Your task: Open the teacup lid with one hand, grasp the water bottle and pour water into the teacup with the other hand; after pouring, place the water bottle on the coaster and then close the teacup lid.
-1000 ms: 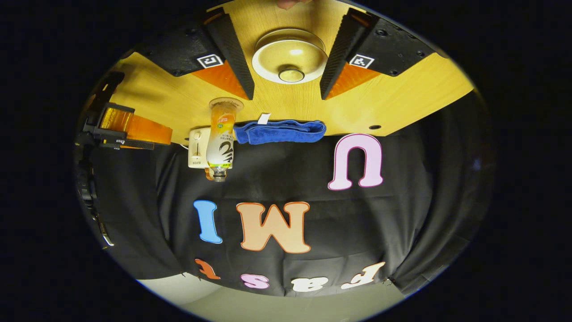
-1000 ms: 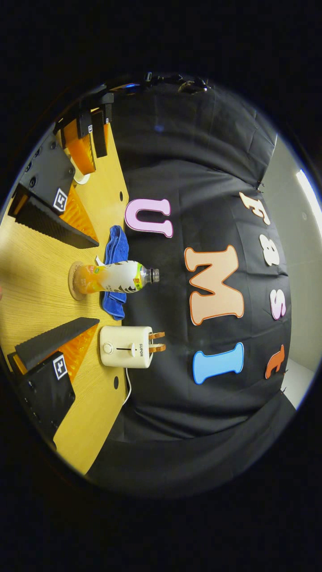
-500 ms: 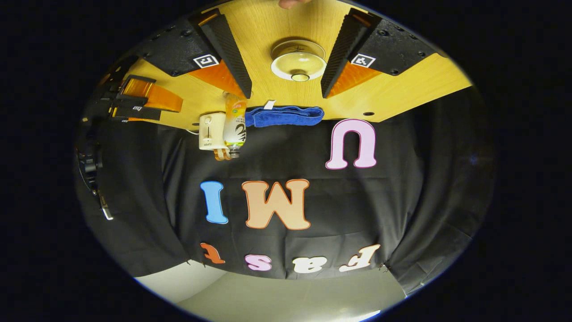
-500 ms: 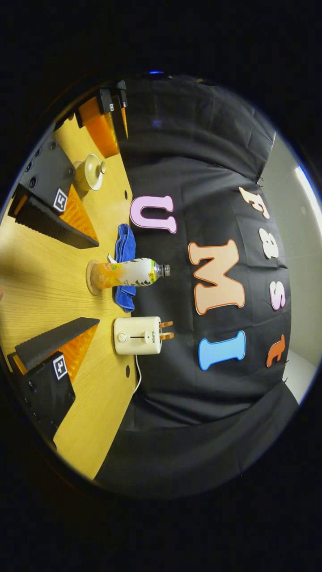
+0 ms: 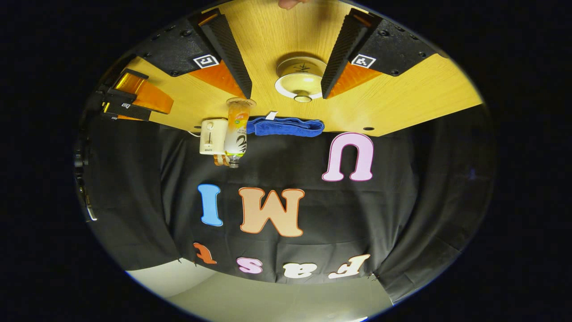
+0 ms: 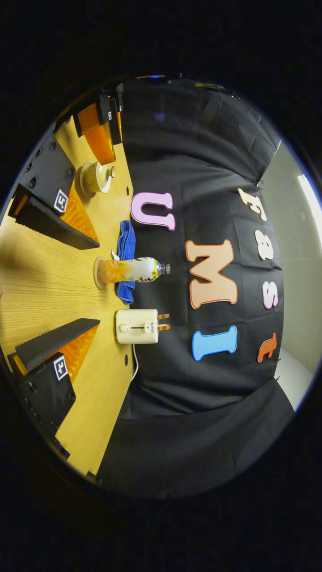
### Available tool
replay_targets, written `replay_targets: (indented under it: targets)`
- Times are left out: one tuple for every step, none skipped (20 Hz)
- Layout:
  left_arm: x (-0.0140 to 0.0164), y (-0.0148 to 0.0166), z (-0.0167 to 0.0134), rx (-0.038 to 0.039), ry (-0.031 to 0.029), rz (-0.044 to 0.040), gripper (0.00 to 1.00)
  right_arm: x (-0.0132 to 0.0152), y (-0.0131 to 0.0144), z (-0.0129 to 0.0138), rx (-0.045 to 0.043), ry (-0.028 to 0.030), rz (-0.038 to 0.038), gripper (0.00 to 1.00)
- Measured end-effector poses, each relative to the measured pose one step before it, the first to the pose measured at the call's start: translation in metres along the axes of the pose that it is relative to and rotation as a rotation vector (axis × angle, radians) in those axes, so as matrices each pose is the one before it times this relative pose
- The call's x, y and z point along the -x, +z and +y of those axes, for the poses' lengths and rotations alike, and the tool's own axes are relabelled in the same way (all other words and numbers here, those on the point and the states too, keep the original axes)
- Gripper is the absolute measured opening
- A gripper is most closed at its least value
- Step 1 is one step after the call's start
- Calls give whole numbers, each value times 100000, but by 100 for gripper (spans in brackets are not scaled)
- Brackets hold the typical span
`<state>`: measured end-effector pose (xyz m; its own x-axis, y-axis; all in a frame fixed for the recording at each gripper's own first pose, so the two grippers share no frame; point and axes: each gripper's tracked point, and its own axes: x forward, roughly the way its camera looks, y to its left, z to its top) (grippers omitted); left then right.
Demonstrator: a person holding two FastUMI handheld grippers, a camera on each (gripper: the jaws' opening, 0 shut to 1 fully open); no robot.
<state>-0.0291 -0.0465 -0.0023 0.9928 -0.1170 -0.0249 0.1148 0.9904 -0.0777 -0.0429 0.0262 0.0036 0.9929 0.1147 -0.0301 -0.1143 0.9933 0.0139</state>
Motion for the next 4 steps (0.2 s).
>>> replay_targets:
  targets:
    - [53, 130, 43, -126, 560, -206, 91, -3, -42, 80, 775, -35, -91, 99]
    - [71, 113, 115, 112, 313, -882, 91, 96, 49, 5, 654, -122, 96, 96]
    - [-16, 77, 37, 356, 146, -767, 91, 42, 66, -19, 121, -20, -739, 97]
    - [-21, -95, 37, -660, 416, 370, 90, -11, 178, -7, -224, -228, -843, 98]
